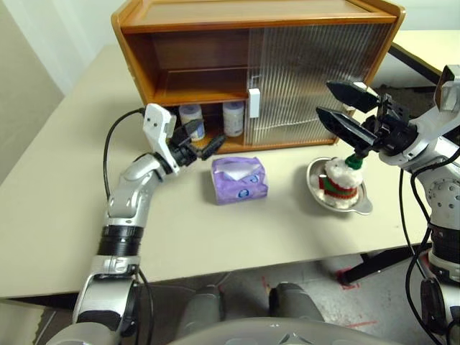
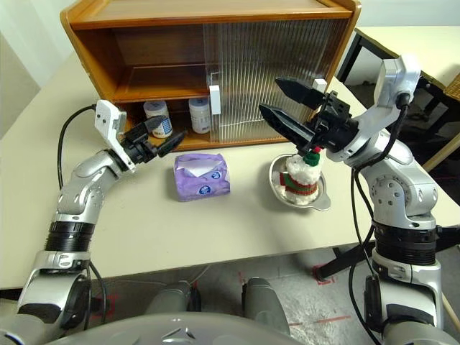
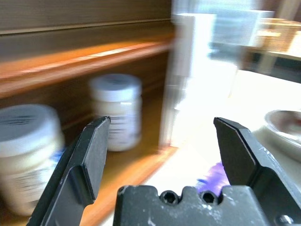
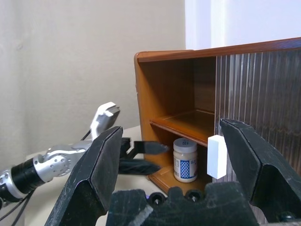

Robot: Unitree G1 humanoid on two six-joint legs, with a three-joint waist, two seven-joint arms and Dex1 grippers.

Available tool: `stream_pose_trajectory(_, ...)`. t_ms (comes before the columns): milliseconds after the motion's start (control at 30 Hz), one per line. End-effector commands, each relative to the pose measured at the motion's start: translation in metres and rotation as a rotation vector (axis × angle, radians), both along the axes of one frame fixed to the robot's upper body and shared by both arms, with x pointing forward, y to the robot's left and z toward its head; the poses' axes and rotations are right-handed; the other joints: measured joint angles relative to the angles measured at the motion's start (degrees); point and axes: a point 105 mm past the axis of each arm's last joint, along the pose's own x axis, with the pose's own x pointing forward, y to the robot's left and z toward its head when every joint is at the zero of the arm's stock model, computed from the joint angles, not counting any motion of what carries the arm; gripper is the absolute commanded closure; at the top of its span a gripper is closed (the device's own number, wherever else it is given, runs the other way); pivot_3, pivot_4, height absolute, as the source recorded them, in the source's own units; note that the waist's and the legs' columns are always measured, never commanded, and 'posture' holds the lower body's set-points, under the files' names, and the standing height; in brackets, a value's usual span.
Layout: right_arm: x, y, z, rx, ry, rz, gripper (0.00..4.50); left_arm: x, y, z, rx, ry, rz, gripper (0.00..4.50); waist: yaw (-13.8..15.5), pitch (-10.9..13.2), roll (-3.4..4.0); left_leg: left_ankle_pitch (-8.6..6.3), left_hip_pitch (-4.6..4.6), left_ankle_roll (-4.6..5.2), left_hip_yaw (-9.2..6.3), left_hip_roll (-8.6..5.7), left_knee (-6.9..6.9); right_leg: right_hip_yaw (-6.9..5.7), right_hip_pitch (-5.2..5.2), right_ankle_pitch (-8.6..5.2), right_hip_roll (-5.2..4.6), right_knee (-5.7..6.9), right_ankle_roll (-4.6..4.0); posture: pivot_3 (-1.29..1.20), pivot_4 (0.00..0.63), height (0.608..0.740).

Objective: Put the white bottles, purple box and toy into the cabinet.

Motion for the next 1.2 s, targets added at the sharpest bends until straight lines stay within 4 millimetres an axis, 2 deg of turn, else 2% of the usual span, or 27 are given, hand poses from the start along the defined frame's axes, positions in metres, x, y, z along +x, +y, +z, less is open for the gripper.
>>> stream_pose_trajectory(33, 0.001, -0.001, 0.002, 0.003, -0.014, -0.006, 0.0, -0.019, -0.01, 0.001, -0.023, 0.014, -0.159, 0.04, 0.0, 0.0, 0.01, 0.0, 0.01, 0.0, 0.02, 0.03, 0.0, 0.03, 0.0, -0.01, 0.02, 0.0, -0.01, -0.07, 0.0, 0.74)
stream_pose_trajectory(167, 0.001, -0.002, 0.002, 0.005, -0.015, -0.008, 0.0, -0.048, -0.007, -0.019, 0.061, 0.012, -0.349, 0.04, -0.1, -0.1, 0.13, 0.0, 0.06, 0.0, 0.12, 0.1, -0.01, 0.15, -0.01, -0.05, 0.08, 0.0, -0.06, -0.07, 0.0, 0.74)
stream_pose_trajectory(367, 0.001, -0.001, 0.003, 0.005, -0.015, -0.008, 0.0, -0.064, -0.003, -0.036, 0.119, 0.031, -0.457, 0.04, 0.1, 0.0, 0.15, 0.0, 0.07, 0.0, 0.28, 0.2, -0.01, 0.26, -0.08, -0.11, 0.1, 0.0, -0.04, -0.08, 0.0, 0.74)
stream_pose_trajectory(800, 0.0, -0.002, 0.003, 0.002, -0.014, -0.013, 0.0, -0.056, -0.006, -0.077, 0.19, 0.08, -0.505, 0.04, 0.0, 0.0, 0.15, 0.0, -0.01, 0.0, 0.48, 0.21, -0.01, 0.61, -0.29, -0.01, 0.18, 0.04, 0.06, -0.09, 0.0, 0.74)
stream_pose_trajectory(1200, -0.003, -0.006, 0.005, -0.002, -0.02, -0.037, 0.0, -0.049, -0.003, -0.095, 0.212, 0.128, -0.521, 0.04, -0.3, 0.0, 0.15, 0.0, -0.03, 0.01, 0.6, 0.25, -0.01, 0.66, -0.36, -0.01, 0.21, 0.04, 0.17, -0.12, 0.0, 0.74)
